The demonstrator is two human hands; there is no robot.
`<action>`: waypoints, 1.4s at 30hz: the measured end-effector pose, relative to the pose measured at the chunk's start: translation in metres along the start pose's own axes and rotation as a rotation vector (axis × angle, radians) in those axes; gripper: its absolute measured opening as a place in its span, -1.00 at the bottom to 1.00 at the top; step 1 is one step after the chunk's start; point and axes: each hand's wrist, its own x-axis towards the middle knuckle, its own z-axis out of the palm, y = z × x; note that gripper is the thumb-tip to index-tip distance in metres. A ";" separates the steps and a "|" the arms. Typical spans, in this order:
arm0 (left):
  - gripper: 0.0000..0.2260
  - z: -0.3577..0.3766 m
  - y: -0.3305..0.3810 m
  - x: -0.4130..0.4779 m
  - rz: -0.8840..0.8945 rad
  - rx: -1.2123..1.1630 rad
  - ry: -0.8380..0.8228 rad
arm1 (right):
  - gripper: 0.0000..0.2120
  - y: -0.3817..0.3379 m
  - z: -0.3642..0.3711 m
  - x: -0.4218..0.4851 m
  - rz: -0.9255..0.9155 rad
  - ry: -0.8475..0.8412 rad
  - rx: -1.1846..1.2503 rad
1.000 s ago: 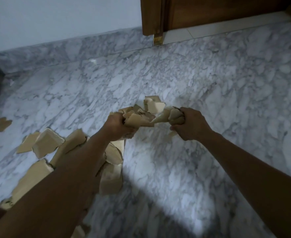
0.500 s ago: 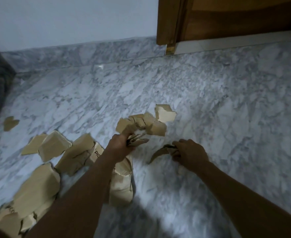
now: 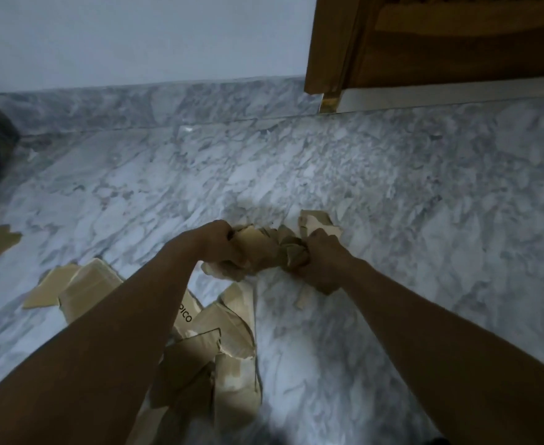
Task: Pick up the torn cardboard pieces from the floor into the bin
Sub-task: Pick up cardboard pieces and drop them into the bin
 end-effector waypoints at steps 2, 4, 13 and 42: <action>-0.25 0.019 -0.005 0.015 -0.004 0.051 -0.007 | -0.34 0.002 0.016 0.006 0.013 0.080 -0.088; -0.21 0.033 -0.011 0.026 -0.010 0.067 0.029 | -0.28 0.005 0.025 0.010 0.011 0.091 -0.074; -0.63 0.052 0.000 0.021 0.111 -0.085 0.107 | -0.18 0.047 -0.015 -0.005 -0.056 -0.074 0.274; -0.40 0.058 0.057 0.040 0.081 0.078 0.078 | -0.42 0.104 -0.032 0.002 -0.089 0.636 0.261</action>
